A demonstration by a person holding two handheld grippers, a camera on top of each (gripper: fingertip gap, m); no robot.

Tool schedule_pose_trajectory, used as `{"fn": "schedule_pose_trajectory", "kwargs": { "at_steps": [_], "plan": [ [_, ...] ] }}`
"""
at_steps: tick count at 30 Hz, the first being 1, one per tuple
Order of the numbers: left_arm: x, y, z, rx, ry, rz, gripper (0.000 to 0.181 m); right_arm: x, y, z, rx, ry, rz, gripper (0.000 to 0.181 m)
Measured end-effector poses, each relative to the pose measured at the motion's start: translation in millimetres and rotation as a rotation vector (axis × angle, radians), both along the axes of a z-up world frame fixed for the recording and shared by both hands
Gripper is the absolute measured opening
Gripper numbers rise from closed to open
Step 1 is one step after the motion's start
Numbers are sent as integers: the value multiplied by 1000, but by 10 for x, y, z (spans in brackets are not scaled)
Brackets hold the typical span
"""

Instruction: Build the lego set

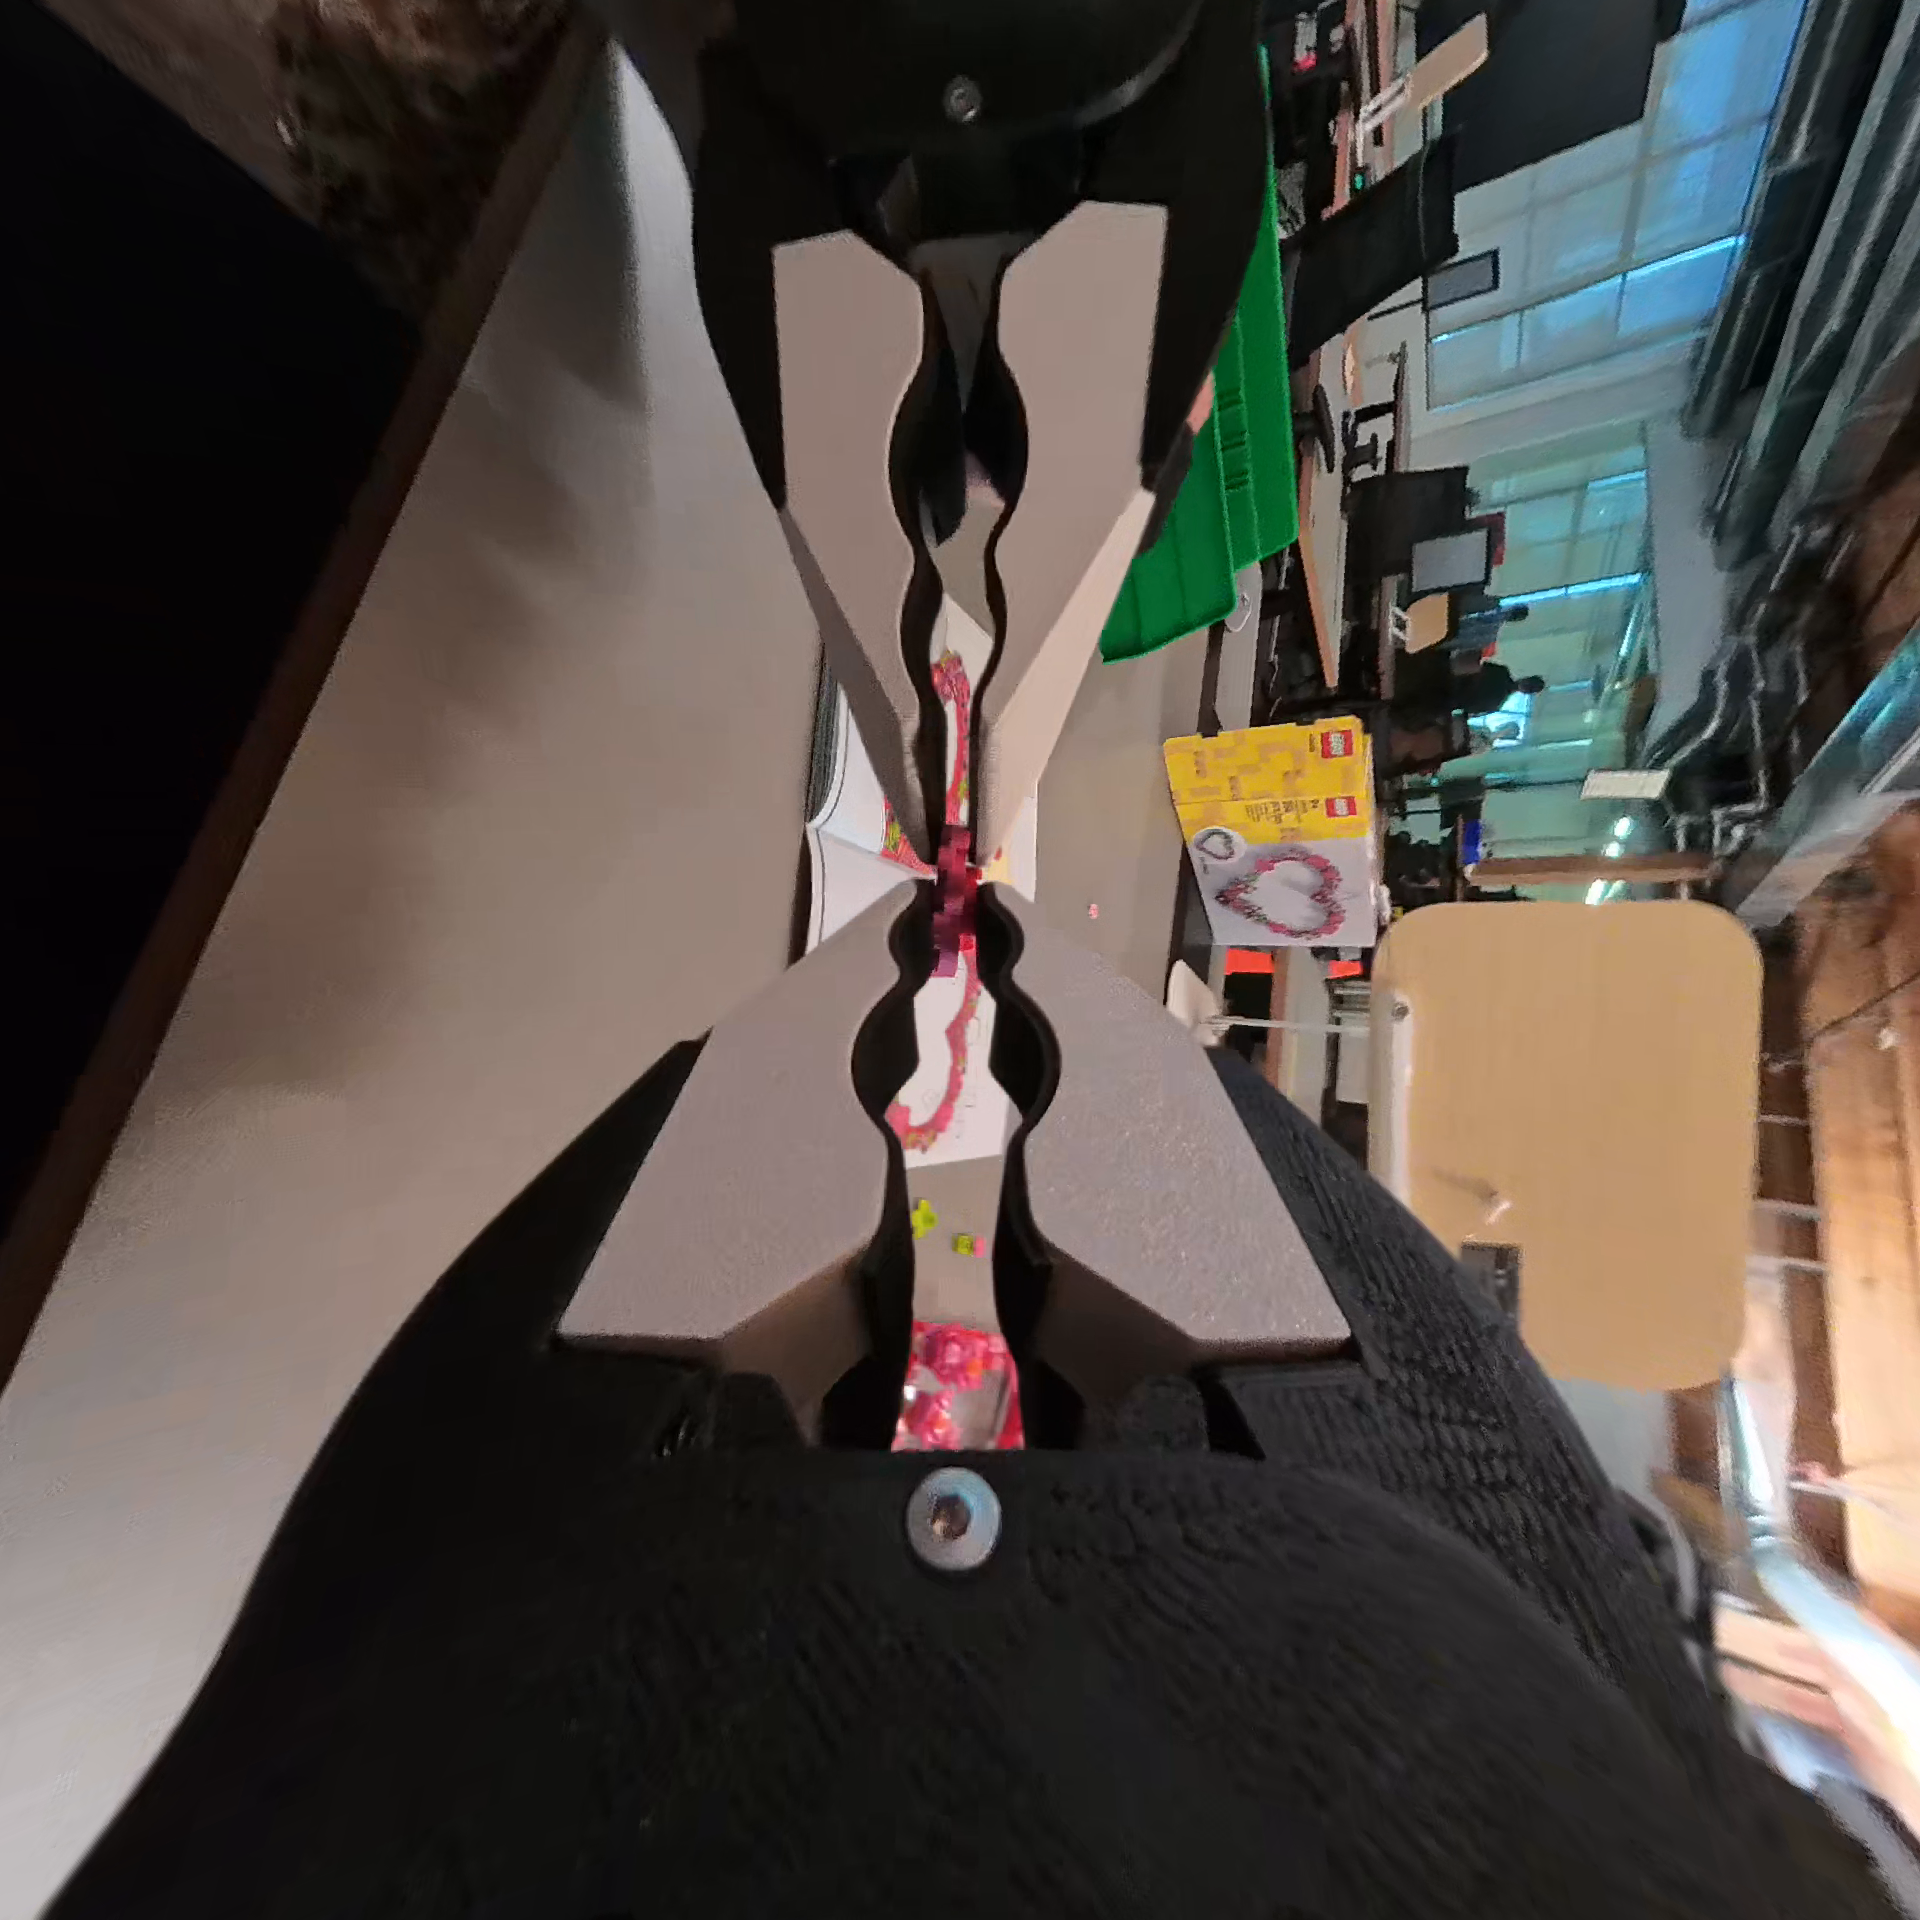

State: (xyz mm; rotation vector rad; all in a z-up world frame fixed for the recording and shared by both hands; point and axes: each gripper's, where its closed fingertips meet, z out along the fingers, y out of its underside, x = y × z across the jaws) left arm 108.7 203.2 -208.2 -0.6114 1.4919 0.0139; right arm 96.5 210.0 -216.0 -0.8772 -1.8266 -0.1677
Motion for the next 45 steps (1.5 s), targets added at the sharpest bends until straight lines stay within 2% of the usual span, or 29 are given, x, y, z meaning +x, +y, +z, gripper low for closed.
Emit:
{"fn": "schedule_pose_trajectory", "kwargs": {
  "at_steps": [4,7,11,20,23,27,31,36,45],
  "plan": [
    [10,-24,-20,98,29,17,2,8,-18,-24,-23,-10,-13,6],
    [11,-48,20,158,25,25,0,10,-63,31,-59,36,-18,14],
    [40,-80,-4,163,23,18,0,45,-77,41,6,22,-20,23],
    [38,-93,9,143,3,2,0,103,-107,49,103,11,-4,15],
    [35,-100,18,138,0,0,1,99,-117,43,160,-5,17,7],
    [55,-99,-45,86,5,-11,1,119,-108,-9,120,-23,-8,6],
    [55,-11,-5,-123,-63,-10,1,144,-64,71,57,93,-54,14],
    [41,-7,79,-326,-139,-69,1,173,-87,146,64,127,-44,8],
    [136,-3,20,-473,-203,-91,3,276,-84,74,-25,148,-55,2]
  ]
}}
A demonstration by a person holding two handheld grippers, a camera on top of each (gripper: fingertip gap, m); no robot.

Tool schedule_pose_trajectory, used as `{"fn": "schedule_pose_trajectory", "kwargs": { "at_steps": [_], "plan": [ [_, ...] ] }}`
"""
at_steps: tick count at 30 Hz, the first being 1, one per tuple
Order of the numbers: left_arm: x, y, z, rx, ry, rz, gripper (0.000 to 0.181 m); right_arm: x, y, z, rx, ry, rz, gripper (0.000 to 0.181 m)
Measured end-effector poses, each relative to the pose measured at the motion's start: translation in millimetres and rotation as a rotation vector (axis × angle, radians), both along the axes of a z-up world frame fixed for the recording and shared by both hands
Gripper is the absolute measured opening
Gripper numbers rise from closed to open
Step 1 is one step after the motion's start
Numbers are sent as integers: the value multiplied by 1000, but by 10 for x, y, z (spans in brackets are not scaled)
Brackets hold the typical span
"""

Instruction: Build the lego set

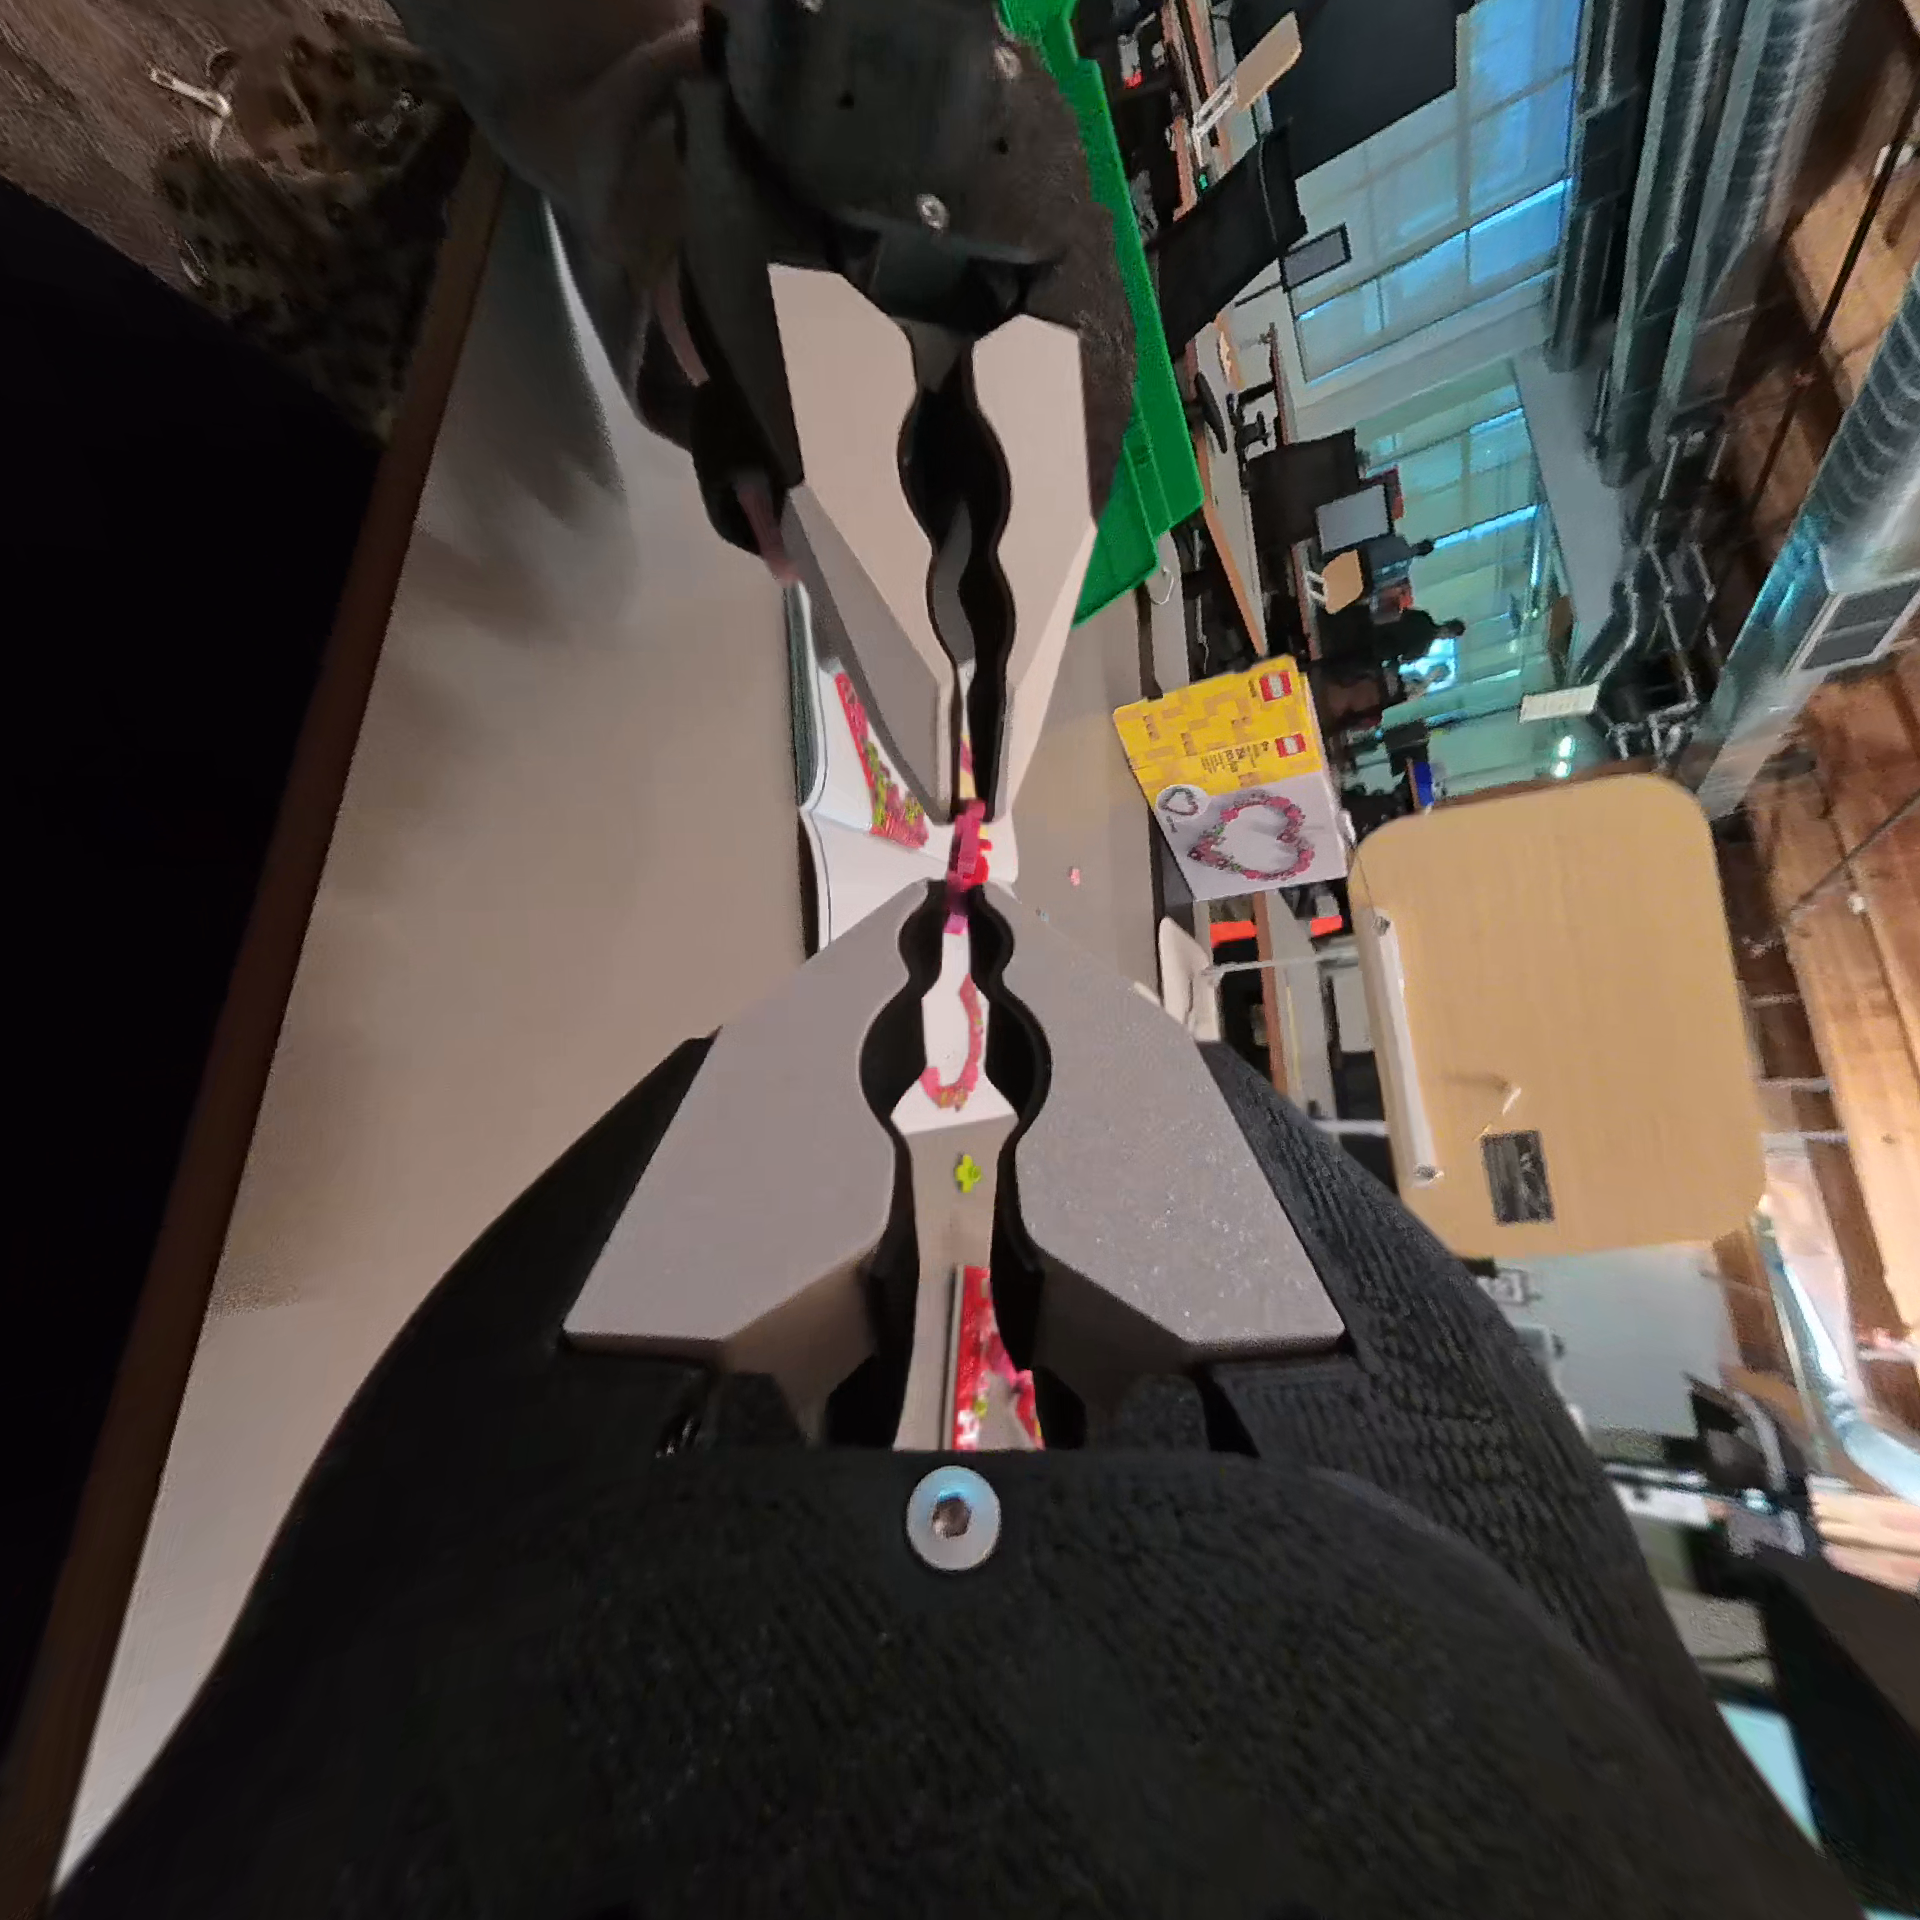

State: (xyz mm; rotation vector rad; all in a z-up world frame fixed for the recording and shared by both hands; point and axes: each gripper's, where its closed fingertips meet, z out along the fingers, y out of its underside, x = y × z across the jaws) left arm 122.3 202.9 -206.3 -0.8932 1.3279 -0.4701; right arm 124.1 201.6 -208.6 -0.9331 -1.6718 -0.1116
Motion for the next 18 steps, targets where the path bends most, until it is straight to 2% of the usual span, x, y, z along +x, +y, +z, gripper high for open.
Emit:
{"fn": "schedule_pose_trajectory", "kwargs": {
  "at_steps": [3,7,9,11,14,18],
  "plan": [
    [38,50,-60,-17,10,29,12,216,147,27,-58,72,-64,2],
    [81,195,-125,-106,3,51,23,796,594,129,-222,292,-235,2],
    [133,302,-157,-139,8,73,23,1171,884,128,-343,413,-326,2],
    [225,421,-164,-173,9,86,24,1502,1142,54,-541,530,-380,2],
    [476,654,-77,-226,2,87,27,1753,1323,-79,-891,627,-298,2],
    [962,1009,45,-395,13,22,36,1846,1364,-153,-1167,525,-126,2]
  ]
}}
